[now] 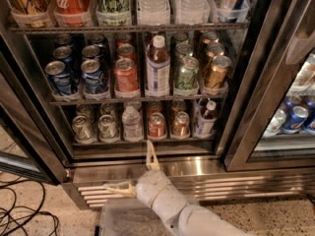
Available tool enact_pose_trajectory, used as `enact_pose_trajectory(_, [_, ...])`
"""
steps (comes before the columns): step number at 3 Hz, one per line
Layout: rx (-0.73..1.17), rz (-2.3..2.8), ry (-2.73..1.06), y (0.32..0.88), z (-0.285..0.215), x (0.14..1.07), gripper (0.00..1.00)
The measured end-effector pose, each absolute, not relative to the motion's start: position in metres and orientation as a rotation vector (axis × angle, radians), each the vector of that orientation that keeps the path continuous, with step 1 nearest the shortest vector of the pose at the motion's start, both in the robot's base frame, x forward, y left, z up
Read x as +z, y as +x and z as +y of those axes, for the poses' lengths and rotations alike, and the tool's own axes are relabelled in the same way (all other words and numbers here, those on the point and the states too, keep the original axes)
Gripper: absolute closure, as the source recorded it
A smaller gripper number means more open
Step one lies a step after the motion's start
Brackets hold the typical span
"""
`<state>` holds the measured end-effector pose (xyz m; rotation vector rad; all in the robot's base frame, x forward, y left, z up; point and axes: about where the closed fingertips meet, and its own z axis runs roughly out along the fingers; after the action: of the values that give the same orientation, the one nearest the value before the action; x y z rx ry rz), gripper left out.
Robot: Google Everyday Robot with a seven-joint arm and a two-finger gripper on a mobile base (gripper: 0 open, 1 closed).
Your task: Pick water bottle from bottom shelf of fridge
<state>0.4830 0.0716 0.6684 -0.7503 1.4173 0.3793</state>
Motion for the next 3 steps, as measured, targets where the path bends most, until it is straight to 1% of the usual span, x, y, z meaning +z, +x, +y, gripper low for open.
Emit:
enact_pose_trajectory(1, [0.339,1.453,-0.7,0.499,0.084,0.662,0.0])
enact_pose_trajectory(3, [0.217,1.548,-0.507,0.526,0.066,0.649,0.0])
